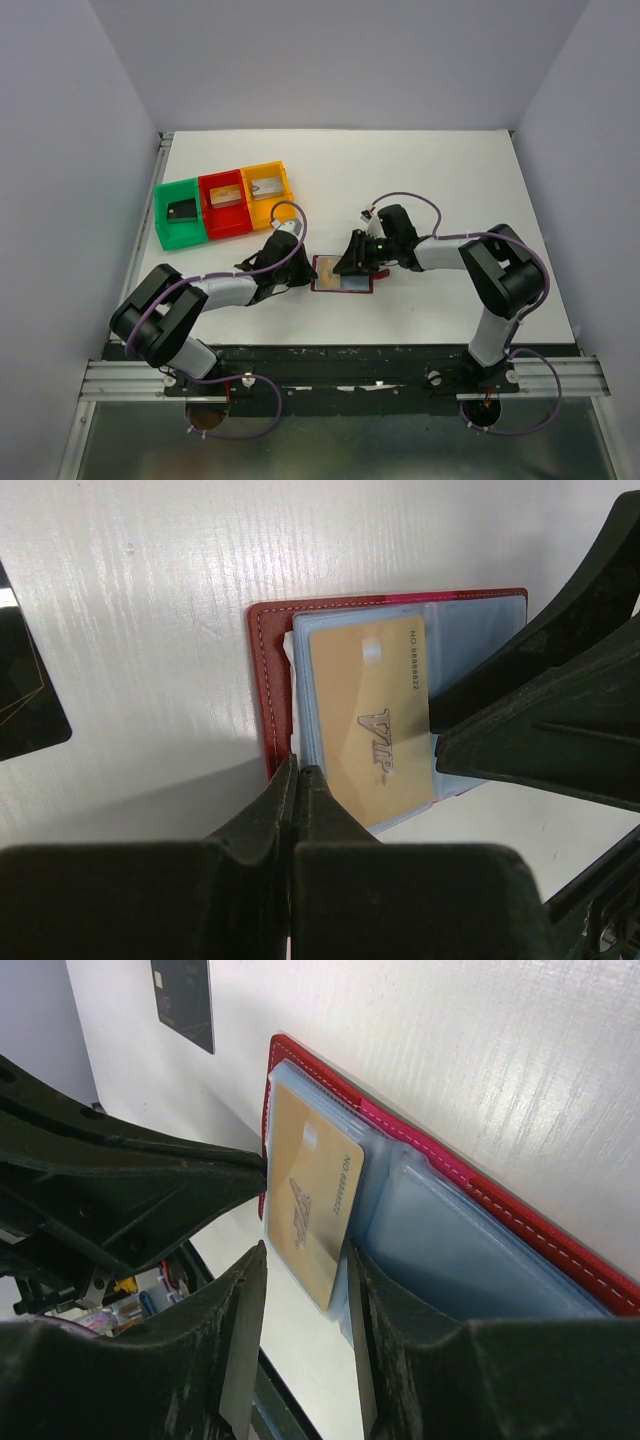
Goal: Take the credit cards out of the card holder
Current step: Remove the credit card from the card holder.
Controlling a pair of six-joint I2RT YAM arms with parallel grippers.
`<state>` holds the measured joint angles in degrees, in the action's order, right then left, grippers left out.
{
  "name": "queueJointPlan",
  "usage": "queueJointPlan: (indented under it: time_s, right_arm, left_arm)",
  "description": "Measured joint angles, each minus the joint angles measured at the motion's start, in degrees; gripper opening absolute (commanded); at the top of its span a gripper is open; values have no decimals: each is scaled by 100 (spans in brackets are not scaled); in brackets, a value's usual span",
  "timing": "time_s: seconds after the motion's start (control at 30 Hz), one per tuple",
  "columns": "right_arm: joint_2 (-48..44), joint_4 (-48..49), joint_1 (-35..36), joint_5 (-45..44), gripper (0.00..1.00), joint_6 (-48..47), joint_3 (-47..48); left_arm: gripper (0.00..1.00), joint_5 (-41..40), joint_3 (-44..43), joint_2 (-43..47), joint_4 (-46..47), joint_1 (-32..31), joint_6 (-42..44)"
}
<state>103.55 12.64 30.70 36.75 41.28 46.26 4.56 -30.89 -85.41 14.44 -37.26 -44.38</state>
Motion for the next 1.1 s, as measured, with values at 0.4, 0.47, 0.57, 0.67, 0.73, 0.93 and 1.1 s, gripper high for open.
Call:
queueJointPlan:
  time_s: [0.4, 0.47, 0.57, 0.67, 0.73, 0.93, 1.1]
  right_arm:
    - [170, 417, -7, 103, 46, 385, -20]
    - [179, 435, -7, 101, 46, 411, -26]
    - [195, 459, -13, 101, 46, 442, -37]
    - [221, 621, -17, 111, 46, 522, -98]
    - [245, 793, -35, 153, 46, 601, -164]
    - [415, 1410, -105, 402, 45, 841, -284]
    - [553, 1751, -136, 544, 45, 968, -304]
  left_arm:
    - [0, -70, 33, 0, 46, -74, 0]
    - [0, -74, 39, 0, 57, -74, 0]
    - [0, -76, 44, 0, 63, -76, 0]
    - [0, -81, 46, 0, 68, -76, 0]
    - [0, -83, 46, 0, 70, -76, 0]
    - [0, -111, 48, 0, 70, -81, 7]
    - [0, -129, 48, 0, 70, -81, 20]
